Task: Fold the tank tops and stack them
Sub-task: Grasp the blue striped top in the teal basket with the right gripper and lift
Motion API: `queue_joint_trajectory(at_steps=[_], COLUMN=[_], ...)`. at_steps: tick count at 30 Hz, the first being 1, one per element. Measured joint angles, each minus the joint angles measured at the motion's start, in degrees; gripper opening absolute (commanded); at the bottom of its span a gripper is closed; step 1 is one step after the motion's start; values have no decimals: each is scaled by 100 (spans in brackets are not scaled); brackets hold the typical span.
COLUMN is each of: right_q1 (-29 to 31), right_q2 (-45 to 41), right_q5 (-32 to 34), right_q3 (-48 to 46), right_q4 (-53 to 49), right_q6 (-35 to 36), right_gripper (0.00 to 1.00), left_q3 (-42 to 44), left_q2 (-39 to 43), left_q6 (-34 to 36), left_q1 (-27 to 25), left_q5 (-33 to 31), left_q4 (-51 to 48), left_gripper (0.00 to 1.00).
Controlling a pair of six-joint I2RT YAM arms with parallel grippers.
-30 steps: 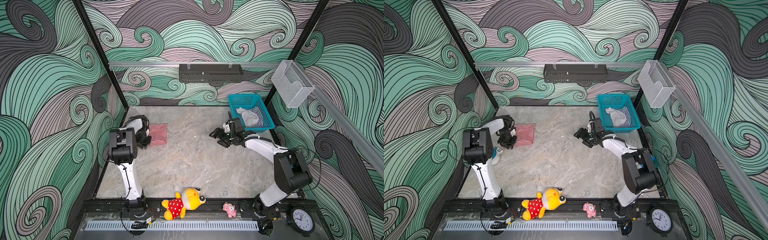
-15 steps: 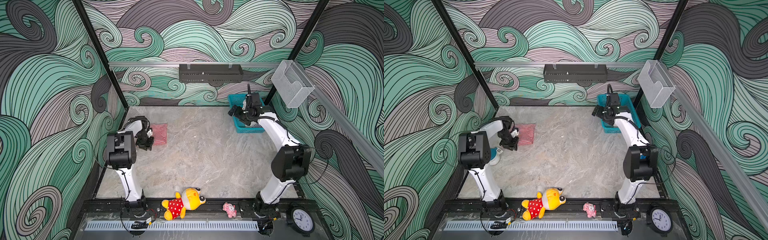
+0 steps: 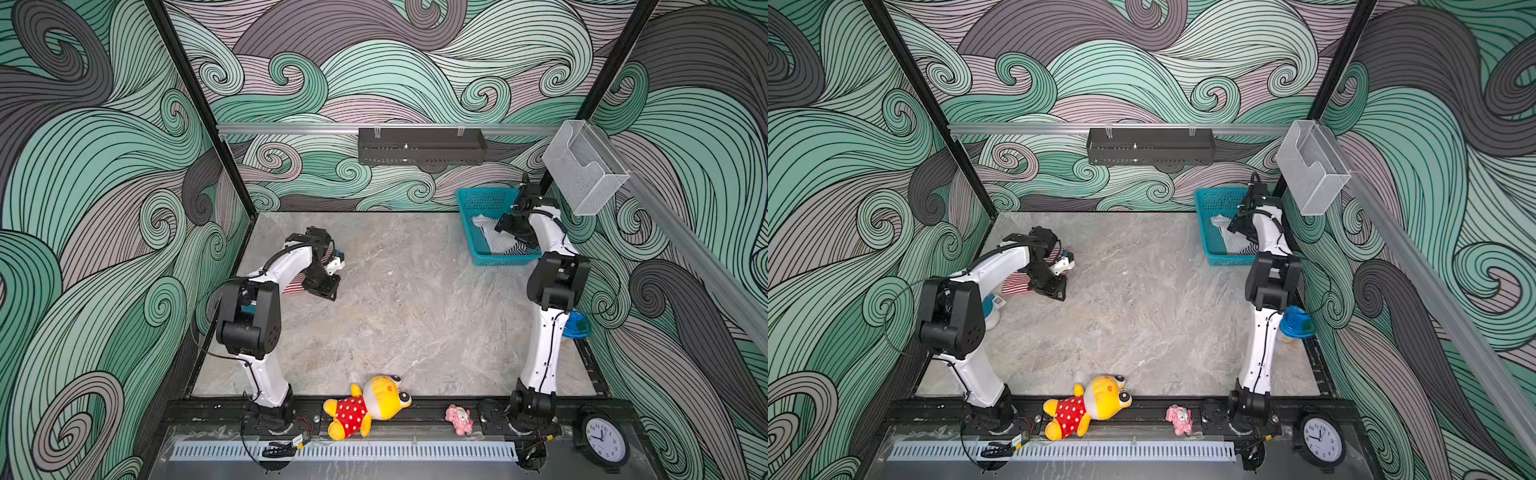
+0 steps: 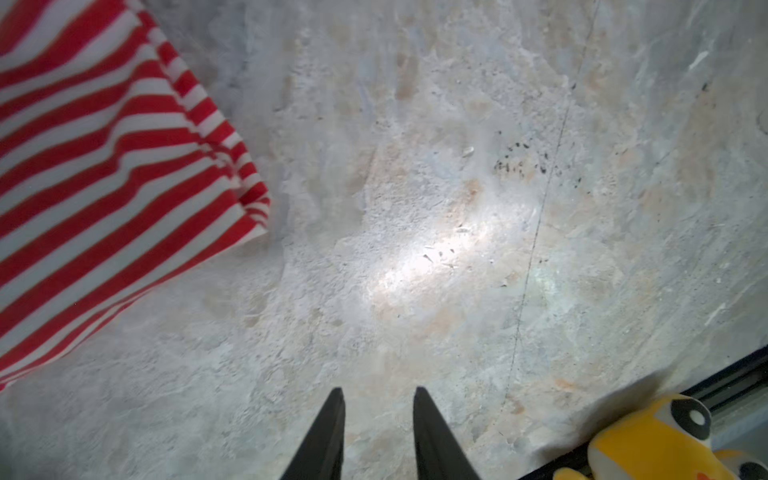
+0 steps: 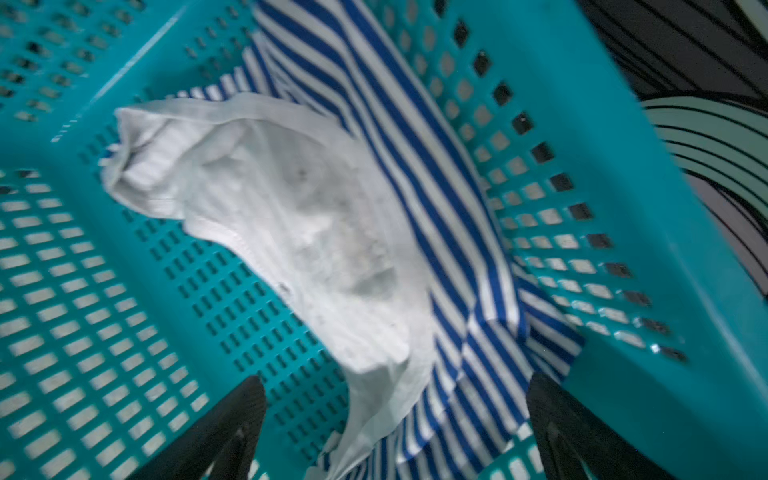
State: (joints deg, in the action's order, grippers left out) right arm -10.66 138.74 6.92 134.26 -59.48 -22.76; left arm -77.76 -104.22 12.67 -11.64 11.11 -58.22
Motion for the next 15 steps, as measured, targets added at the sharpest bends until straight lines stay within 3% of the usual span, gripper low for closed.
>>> queue_joint_trajectory(at_steps=[5,11,13,15], right_q1=[-175,-144,-138,-136], right_q2=[400,796,922,1010], right_q5=[-4,-92,-144,-227], right_q3=[702,1032,1038,1038], right_q4=[-232,-310,-350,-382], right_q6=[96,125,122,107], right_gripper=[97,81,67,38], left_q3=[-39,-111,-118,-120], left_q2=[-188,-332,-332,-332], left_q6=[-2,-4,-2,-2], left_q1=[-131,-201,-203,-205], left_q5=[70,136,138,136], left_q4=[107,214,216,236], left_gripper=[32,32,31,31])
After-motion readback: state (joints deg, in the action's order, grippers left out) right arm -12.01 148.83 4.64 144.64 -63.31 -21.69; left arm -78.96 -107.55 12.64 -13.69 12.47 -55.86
